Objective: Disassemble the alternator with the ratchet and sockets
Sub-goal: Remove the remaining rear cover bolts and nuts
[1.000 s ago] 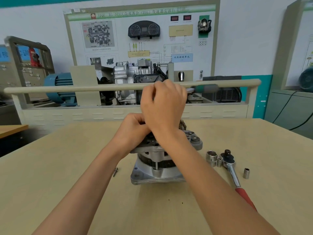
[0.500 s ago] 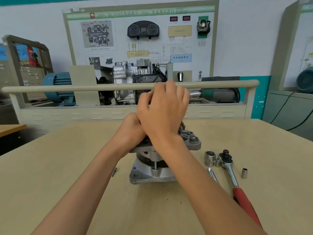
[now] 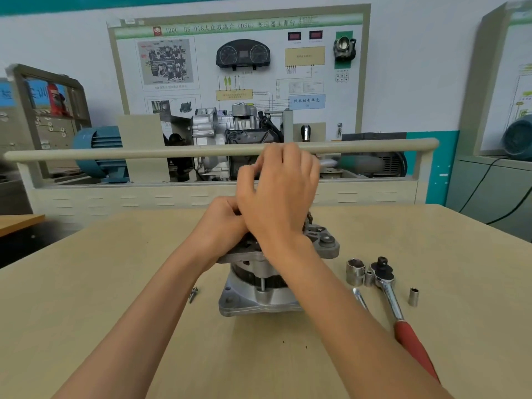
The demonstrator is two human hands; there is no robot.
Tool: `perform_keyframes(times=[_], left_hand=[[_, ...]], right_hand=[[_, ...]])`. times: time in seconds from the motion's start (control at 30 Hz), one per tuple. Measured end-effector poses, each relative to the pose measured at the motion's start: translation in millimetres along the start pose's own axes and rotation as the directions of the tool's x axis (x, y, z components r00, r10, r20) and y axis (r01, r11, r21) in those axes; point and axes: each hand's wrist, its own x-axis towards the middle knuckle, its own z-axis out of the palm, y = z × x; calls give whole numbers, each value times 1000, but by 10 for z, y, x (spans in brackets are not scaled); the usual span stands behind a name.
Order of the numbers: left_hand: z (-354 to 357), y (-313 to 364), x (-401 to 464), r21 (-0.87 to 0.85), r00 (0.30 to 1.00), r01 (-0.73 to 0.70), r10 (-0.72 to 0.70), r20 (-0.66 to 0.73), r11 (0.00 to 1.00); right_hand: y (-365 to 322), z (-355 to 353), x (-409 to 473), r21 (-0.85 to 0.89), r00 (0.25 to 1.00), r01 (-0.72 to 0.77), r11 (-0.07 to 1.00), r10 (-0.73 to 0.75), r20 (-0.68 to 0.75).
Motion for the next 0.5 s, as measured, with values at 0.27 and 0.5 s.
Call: perform_keyframes(times=[0.27,0.5], left_hand=[[1,32,-2,-68,989,8,2,150,998],[6,22,-30,-73,999,10,-7,34,997]], right_hand=[[133,-46,421,715,741,-671,198,211,637],[22,-12,67,418,991,-101,903,56,118]])
